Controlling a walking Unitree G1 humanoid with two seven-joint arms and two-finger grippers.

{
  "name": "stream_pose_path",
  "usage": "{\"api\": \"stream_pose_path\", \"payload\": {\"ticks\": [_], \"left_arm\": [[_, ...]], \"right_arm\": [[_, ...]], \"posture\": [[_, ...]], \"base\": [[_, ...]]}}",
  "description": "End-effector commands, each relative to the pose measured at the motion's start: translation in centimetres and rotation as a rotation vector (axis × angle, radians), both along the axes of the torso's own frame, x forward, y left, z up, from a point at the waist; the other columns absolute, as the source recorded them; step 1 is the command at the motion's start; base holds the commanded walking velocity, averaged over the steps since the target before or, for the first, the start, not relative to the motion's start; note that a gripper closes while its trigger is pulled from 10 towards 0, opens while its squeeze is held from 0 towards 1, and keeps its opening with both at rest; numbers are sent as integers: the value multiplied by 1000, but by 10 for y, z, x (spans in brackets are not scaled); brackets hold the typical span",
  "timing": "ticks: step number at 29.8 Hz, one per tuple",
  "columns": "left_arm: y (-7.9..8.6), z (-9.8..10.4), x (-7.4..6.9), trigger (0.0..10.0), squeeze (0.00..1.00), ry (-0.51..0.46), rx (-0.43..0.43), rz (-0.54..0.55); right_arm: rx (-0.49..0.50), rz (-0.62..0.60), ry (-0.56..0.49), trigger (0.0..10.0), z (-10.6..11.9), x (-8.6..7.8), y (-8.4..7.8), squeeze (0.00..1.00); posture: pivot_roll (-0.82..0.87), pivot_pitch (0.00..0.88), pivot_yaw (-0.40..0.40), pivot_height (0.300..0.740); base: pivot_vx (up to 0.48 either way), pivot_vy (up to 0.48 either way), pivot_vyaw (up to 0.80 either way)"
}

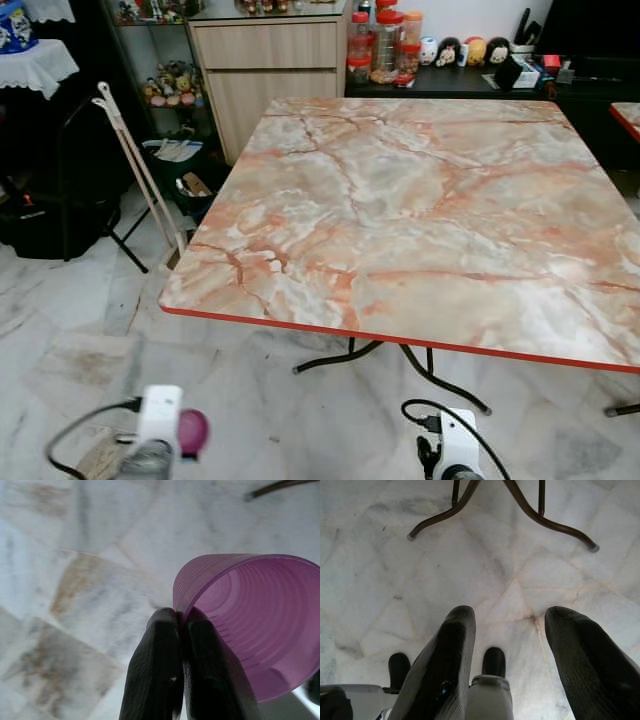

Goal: Setting the table

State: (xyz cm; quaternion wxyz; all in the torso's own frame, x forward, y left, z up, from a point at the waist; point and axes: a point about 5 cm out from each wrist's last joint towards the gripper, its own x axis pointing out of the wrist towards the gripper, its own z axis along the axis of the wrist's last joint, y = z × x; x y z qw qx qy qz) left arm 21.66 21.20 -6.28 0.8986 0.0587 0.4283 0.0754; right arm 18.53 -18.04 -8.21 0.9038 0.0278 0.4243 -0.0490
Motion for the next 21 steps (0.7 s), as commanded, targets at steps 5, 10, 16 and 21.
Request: {"api": "stream_pose_path", "payload": {"ticks": [5,10,16,21], "left_arm": [[-4,-7,-11,10000,0,35,-36,30],[-7,-4,-5,10000,0,-4,-79,88],[-8,-3,-2,10000,0,-34,-105,154],[-12,-2,-1,10000,0,-34,-95,115]], "right_arm": [[0,12,-14,10000,2,4,1,0],[-8,19,-19,10000,3,6,0,0],[-7,26,-30,10000,4,8,1,0],[-14,29,-30,10000,5,9,0,0]], "posture": [[-26,0,22,740],[-24,0,20,740],[-37,0,23,740],[-38,0,25,740]], "base": [[0,0,0],[0,0,0],[0,0,0],[0,0,0]]}}
